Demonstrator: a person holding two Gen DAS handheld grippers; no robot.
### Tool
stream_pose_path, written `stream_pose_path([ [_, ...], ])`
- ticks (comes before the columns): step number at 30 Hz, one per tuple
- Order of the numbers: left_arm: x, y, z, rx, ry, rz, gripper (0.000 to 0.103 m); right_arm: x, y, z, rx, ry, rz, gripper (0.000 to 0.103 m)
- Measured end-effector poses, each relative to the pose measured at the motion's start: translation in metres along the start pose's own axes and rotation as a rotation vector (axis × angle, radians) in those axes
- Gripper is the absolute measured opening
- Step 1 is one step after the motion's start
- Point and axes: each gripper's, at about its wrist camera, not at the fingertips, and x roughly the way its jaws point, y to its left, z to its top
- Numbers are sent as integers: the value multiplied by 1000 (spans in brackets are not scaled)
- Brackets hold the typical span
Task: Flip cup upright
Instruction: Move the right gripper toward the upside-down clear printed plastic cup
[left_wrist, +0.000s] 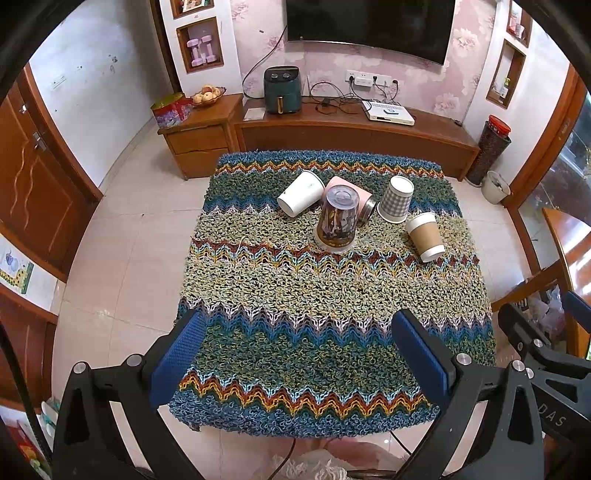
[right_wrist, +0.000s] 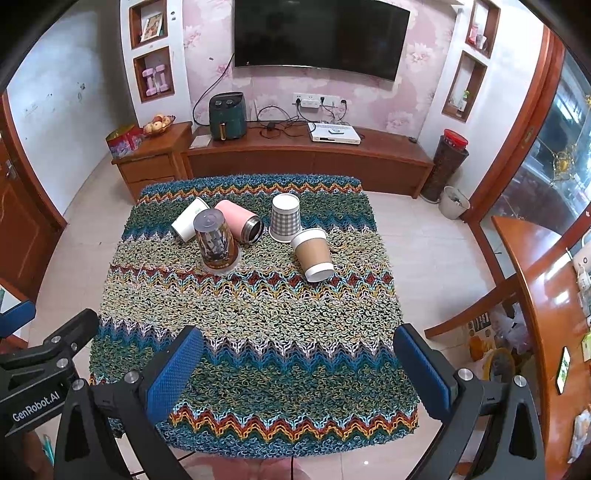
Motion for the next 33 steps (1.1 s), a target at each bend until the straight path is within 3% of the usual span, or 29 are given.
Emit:
stream_pose_path([
  [11,-3,-10,8,-45,-51,46,101,9,-14,10,-25,-20,60,103],
  [17,1,-11,7,-96,-53,86,101,21,-11,20,-100,-57,119,103],
  [26,14,-7,-7,-125,-38,125,101,46,32,44,-305,-117,184,96],
  [33,40,10,-4,-129,5,96,101,81,77,77,-399,-119,177,96],
])
